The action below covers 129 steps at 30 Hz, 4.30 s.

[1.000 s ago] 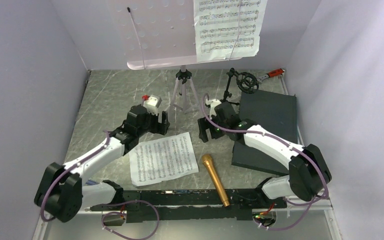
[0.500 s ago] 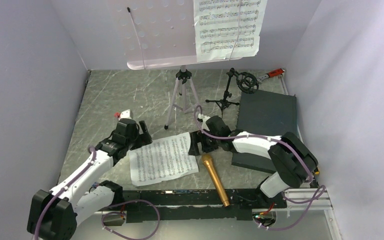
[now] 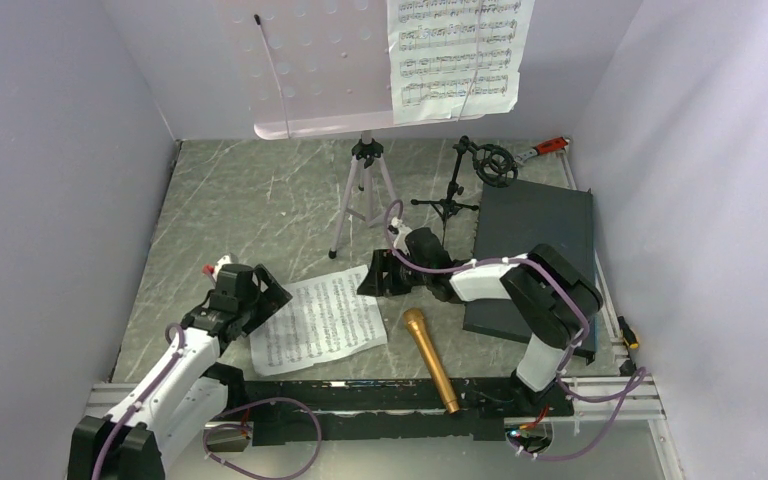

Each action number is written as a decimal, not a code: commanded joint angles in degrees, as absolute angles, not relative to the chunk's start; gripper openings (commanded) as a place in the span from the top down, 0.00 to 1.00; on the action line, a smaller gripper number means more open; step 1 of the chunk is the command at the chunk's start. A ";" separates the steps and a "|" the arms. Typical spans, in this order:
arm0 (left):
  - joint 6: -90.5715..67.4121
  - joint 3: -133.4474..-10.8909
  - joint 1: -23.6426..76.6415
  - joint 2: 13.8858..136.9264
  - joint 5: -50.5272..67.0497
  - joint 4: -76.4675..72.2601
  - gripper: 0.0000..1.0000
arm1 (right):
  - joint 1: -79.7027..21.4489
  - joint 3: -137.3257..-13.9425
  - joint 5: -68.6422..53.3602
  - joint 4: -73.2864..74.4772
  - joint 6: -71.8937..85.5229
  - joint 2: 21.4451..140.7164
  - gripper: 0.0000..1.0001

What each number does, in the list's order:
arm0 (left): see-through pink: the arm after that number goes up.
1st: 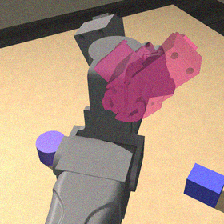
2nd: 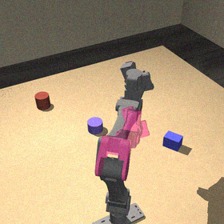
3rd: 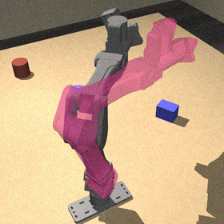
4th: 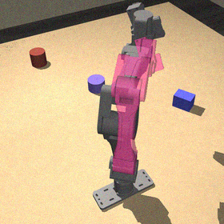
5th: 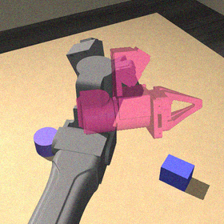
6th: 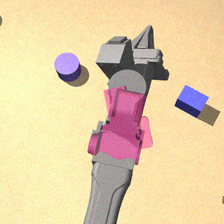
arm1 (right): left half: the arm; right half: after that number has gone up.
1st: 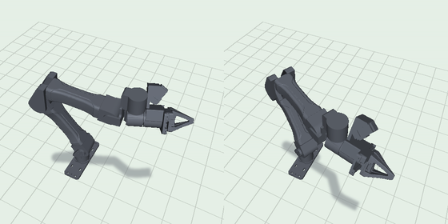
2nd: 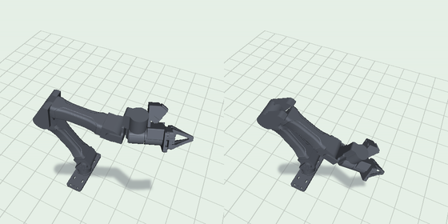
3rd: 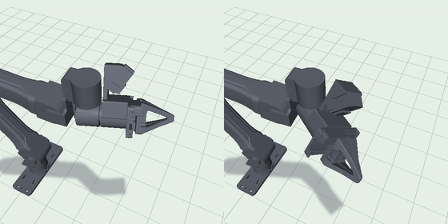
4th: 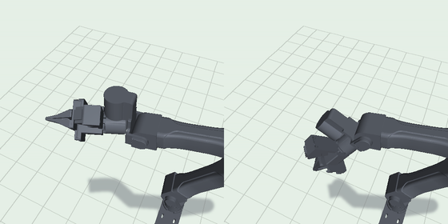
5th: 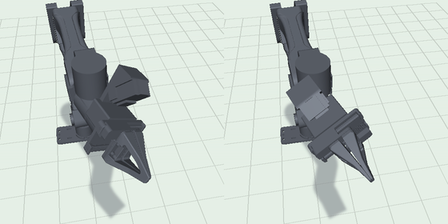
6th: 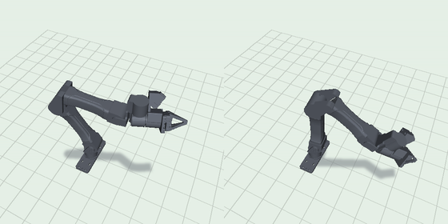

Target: Set up the instrument practice props

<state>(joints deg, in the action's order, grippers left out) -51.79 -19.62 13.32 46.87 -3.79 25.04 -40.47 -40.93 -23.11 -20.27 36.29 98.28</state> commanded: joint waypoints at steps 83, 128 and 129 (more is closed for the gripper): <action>-2.88 -61.31 13.81 50.92 69.07 39.45 0.32 | -42.91 -85.90 -43.47 31.98 14.22 72.25 1.00; -46.68 -54.46 14.77 36.46 41.93 -20.23 0.97 | -42.89 -66.27 -39.82 -17.56 34.63 63.12 0.10; -46.75 -54.15 14.78 36.64 41.91 -20.25 0.97 | -42.89 -66.46 -40.80 -19.08 35.31 63.37 0.13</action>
<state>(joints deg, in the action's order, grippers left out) -43.29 -54.68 14.61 36.38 41.17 -15.57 -42.74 -64.86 -33.93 -5.96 31.83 63.59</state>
